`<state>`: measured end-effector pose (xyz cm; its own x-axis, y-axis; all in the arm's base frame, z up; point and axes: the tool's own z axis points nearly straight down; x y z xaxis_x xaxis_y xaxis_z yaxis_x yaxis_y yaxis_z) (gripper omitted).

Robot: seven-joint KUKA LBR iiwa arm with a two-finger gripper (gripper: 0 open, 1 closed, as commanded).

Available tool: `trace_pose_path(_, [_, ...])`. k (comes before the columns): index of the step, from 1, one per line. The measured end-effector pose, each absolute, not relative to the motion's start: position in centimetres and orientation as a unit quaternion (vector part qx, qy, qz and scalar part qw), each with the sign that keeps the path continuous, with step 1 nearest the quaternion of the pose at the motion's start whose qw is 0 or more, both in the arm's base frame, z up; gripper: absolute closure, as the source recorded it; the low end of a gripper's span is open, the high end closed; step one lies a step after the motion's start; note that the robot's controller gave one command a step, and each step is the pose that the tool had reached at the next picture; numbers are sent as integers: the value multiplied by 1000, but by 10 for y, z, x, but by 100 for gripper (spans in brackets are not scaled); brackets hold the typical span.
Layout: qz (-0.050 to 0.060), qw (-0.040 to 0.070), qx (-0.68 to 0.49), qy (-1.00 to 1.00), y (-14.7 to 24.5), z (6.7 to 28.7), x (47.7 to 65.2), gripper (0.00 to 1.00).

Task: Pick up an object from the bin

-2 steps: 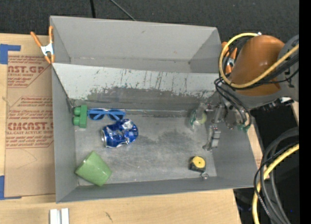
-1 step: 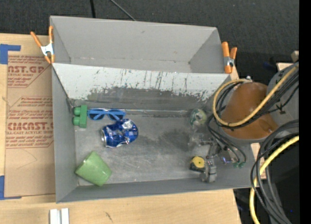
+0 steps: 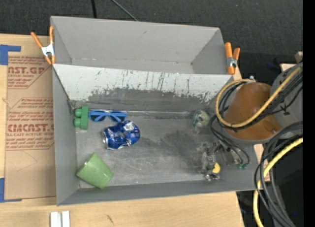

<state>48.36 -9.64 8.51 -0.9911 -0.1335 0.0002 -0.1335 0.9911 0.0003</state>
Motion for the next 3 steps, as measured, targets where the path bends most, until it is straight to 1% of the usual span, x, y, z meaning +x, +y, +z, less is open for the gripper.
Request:
trace_pose_path(1, [0,-4,67,-998,-96,86,485,0])
trace_pose_path(2, [1,-6,265,-964,-120,71,486,0])
trace_pose_path(3, [1,-8,292,-957,-149,74,483,0])
